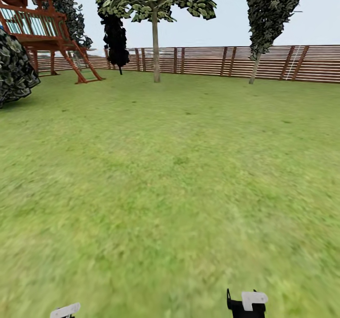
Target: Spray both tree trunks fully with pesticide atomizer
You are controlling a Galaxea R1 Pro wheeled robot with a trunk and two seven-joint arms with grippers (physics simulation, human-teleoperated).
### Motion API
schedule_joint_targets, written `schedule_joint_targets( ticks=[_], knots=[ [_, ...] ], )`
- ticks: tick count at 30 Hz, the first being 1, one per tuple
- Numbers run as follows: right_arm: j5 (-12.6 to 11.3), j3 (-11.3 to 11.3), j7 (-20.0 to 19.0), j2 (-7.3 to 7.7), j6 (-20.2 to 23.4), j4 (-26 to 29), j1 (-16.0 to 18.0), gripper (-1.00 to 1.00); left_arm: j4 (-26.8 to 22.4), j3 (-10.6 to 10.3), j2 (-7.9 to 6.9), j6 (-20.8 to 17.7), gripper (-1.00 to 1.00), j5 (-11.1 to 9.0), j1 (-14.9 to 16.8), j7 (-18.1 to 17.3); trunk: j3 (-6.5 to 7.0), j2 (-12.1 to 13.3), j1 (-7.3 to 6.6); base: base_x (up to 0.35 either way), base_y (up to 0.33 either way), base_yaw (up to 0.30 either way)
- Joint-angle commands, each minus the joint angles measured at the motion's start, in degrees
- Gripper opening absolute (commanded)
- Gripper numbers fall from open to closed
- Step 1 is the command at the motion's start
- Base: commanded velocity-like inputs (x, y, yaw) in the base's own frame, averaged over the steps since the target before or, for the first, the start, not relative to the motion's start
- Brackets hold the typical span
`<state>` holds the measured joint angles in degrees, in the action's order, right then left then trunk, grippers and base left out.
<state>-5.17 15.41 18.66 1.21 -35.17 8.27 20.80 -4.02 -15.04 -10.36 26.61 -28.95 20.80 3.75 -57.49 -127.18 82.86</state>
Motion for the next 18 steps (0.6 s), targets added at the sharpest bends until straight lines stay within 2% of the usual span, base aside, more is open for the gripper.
schedule_joint_targets(
  ticks=[1, 18],
  knots=[
    [-0.5, 0.5, 0.1, 0.02, -0.2, 0.0, 0.0, 1.0, 0.0, -0.5, -0.01, 0.1, -1.0, -0.1, 0.0, 0.4, -0.05, 0.0, 0.03, 0.338, 0.0, 0.0],
    [-0.5, 0.5, 0.1, 0.02, -0.2, 0.0, 0.0, 1.0, 0.0, -0.5, -0.01, 0.1, -1.0, -0.1, 0.0, 0.4, -0.05, 0.0, 0.03, 0.338, 0.0, 0.0]
  ],
)
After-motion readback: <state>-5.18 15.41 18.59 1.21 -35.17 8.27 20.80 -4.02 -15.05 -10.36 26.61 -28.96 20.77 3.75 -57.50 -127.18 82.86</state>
